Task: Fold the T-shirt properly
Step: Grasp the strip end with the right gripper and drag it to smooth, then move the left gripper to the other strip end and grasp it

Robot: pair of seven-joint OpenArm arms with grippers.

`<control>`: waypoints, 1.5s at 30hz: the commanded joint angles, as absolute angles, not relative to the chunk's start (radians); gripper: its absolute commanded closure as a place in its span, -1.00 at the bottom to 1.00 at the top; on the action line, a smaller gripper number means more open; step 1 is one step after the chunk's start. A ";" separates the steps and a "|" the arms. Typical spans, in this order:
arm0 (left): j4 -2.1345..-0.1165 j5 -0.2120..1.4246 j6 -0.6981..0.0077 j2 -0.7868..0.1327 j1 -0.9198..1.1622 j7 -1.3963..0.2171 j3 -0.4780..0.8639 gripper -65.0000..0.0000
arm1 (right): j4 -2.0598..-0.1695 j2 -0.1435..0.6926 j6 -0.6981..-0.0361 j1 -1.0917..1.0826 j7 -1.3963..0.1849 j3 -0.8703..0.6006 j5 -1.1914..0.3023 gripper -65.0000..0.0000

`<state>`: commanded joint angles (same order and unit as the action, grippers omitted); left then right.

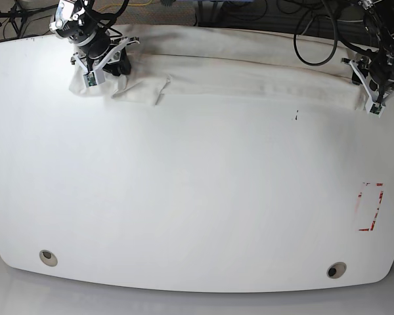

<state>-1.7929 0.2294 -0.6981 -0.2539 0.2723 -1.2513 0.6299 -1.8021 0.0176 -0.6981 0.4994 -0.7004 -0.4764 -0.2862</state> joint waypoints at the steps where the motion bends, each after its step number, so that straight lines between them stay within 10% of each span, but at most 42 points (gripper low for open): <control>1: -1.771 0.217 -0.698 -0.254 0.272 -1.239 0.628 0.21 | -1.794 0.018 -0.698 0.499 -0.691 -0.478 -0.271 0.71; 29: -1.659 0.199 -0.698 -0.255 0.202 -1.208 0.565 0.21 | -1.719 0.096 -0.696 0.397 -0.668 -0.565 -0.211 0.69; 45: -2.003 0.285 -0.698 -0.191 0.182 -1.396 0.564 0.20 | -1.719 0.079 -0.696 0.390 -0.699 -0.533 -0.209 0.70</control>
